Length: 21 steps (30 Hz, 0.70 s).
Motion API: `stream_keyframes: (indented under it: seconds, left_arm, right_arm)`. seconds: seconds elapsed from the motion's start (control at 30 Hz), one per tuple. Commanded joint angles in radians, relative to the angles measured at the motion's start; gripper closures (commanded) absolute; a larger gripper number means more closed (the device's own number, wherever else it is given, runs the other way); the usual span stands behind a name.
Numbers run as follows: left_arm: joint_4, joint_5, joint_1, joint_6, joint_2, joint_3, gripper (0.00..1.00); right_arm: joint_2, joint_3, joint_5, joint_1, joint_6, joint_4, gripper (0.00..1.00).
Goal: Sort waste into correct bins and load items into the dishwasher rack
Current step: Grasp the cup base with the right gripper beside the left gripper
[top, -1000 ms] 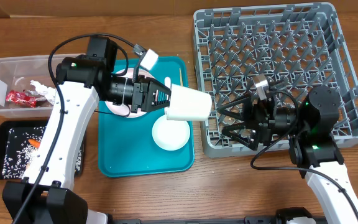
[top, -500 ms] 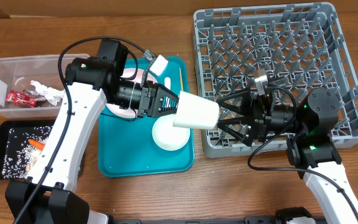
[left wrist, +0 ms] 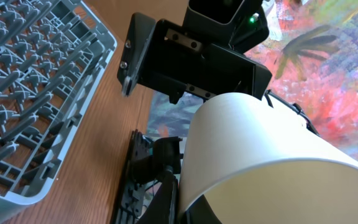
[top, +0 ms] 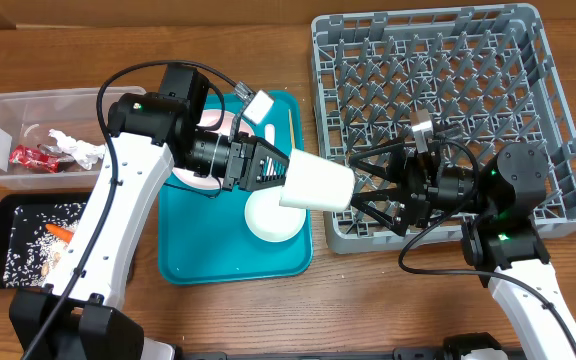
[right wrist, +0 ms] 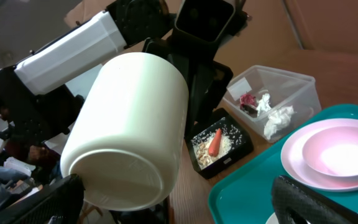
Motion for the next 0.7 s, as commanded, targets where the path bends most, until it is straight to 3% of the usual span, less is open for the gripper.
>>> stream_keyframes:
  seconds: [0.0,0.23,0.67]
  left_arm:
    - [0.000,-0.030,-0.013,0.001,-0.019,0.006,0.96]
    - [0.003,-0.058,-0.013,0.000,-0.019,0.006,0.96]
    - [0.008,-0.050,-0.020,0.001,-0.019,0.006,0.96]
  right_arm:
    - [-0.007,0.015,-0.070,0.006,0.004,0.038,0.00]
    - [-0.007,0.015,-0.211,0.006,0.008,0.111,0.00]
    - [0.019,0.014,-0.112,0.006,0.007,0.104,0.00]
